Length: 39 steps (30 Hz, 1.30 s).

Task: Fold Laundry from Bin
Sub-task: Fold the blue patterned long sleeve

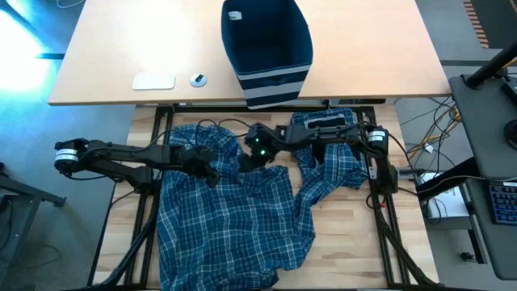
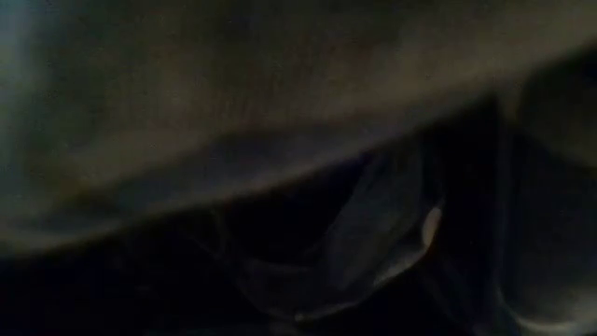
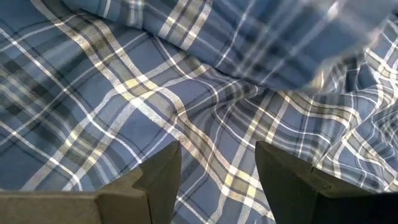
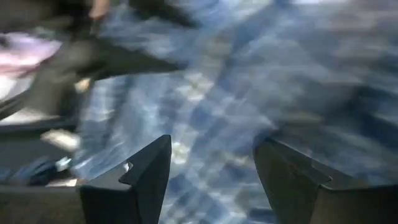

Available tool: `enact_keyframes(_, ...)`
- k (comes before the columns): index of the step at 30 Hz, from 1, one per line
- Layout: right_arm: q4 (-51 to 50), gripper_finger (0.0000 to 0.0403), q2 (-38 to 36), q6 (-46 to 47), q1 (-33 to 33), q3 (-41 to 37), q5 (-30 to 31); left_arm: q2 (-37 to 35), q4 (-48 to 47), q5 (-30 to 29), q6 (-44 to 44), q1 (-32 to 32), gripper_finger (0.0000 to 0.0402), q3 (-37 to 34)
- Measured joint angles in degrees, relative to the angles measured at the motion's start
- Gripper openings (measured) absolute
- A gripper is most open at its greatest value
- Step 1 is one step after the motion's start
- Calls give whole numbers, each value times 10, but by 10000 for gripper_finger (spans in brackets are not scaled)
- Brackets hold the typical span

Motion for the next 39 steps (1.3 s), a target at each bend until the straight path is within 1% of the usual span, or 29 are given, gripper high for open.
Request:
enact_keyframes(3,33,219,6,-1,24,1,-6,0,-1,0,-1,0,190,0)
enact_keyframes(5,36,219,16,-2,40,1,-11,0,-1,0,-3,0,190,0)
enact_keyframes(8,15,219,22,-32,58,1,19,0,-1,0,-7,0,190,0)
enact_keyframes(11,-42,219,-1,-67,66,18,84,0,-2,0,-14,0,190,0)
enact_keyframes(14,-152,219,-35,-68,58,45,127,0,-2,0,-15,0,190,0)
enact_keyframes(17,-267,219,-55,-23,47,46,179,0,-4,0,-15,0,190,0)
enact_keyframes(19,-293,219,-55,7,45,33,195,0,-6,0,-15,0,190,0)
enact_keyframes(22,-284,219,-56,38,48,5,182,0,-7,0,-15,0,190,0)
enact_keyframes(26,-242,219,-54,63,49,-35,163,0,-6,1,-15,0,190,0)
enact_keyframes(30,-174,219,-54,84,49,-71,150,0,-6,1,-4,0,190,0)
enact_keyframes(36,-36,219,-53,116,49,-121,142,0,-5,0,0,0,190,0)
enact_keyframes(39,-20,213,-53,125,49,-132,154,0,-5,0,0,0,190,0)
